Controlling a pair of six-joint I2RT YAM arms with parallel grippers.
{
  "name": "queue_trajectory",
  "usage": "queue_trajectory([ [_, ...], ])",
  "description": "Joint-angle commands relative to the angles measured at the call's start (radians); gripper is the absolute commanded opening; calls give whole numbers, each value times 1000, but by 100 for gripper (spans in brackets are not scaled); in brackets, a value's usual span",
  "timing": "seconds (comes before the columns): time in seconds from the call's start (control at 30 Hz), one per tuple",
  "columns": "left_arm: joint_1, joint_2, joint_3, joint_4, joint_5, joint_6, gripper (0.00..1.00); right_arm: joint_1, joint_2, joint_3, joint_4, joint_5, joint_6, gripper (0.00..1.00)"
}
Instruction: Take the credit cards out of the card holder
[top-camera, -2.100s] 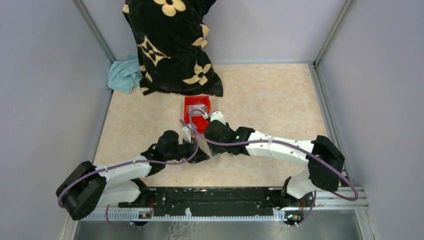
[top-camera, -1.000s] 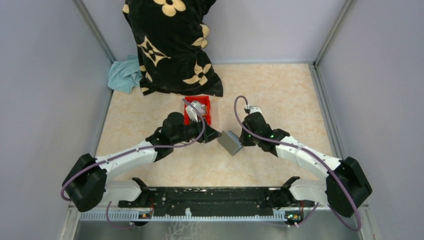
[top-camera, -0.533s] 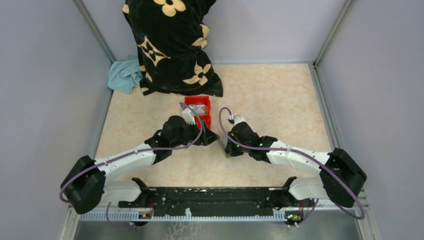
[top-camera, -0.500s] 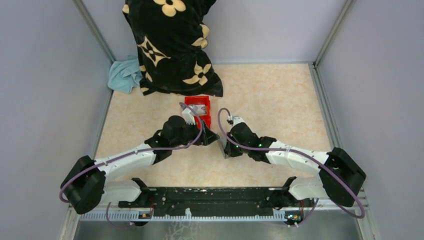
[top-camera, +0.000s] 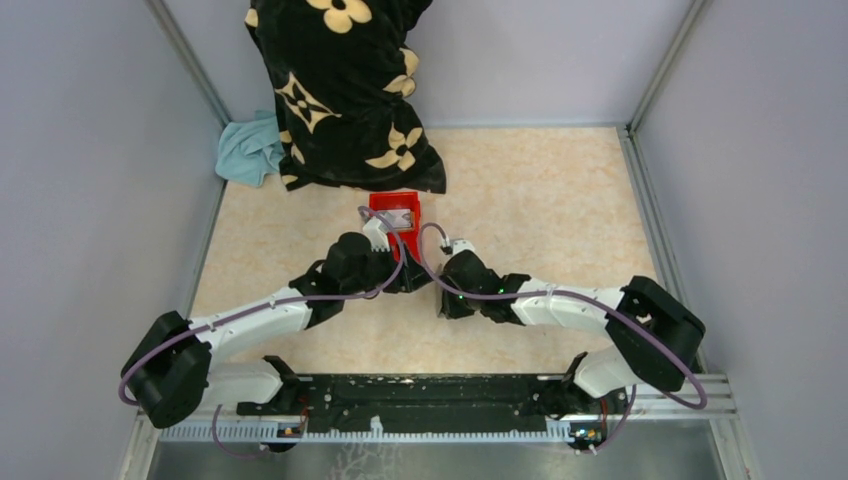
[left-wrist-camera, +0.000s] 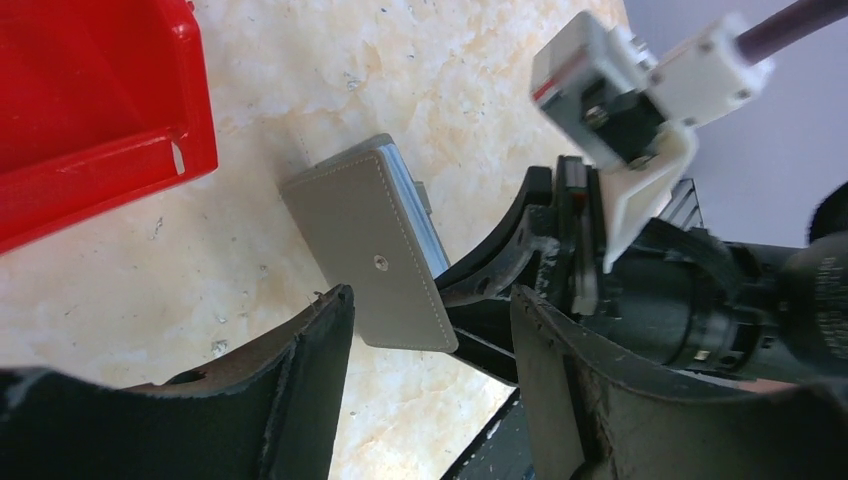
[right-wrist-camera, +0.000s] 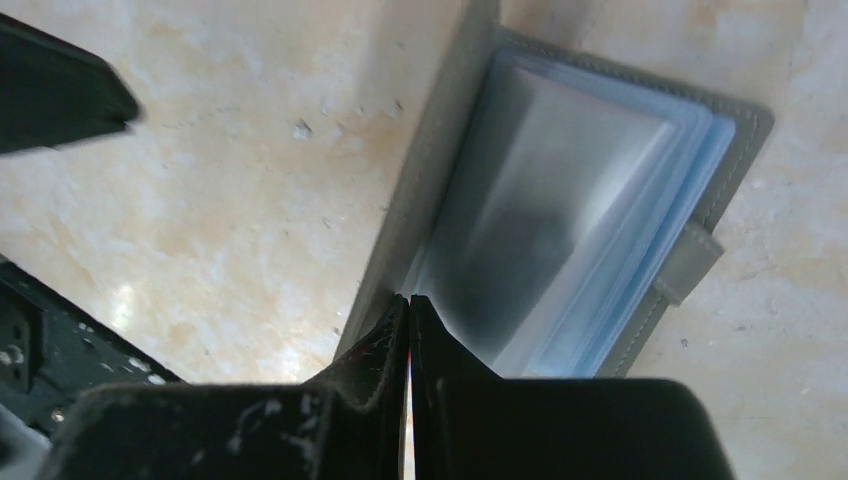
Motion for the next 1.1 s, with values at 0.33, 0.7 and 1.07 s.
queue_trajectory([
  [0.33, -4, -60, -22, -55, -36, 10, 62, 9, 54, 170, 34, 57, -44, 0],
  [0.7, -4, -140, -66, -111, -74, 22, 60, 6, 228, 311, 43, 86, -93, 0],
  [1.07, -4, -180, -66, -144, -107, 59, 57, -27, 405, 323, 118, 17, -81, 0],
])
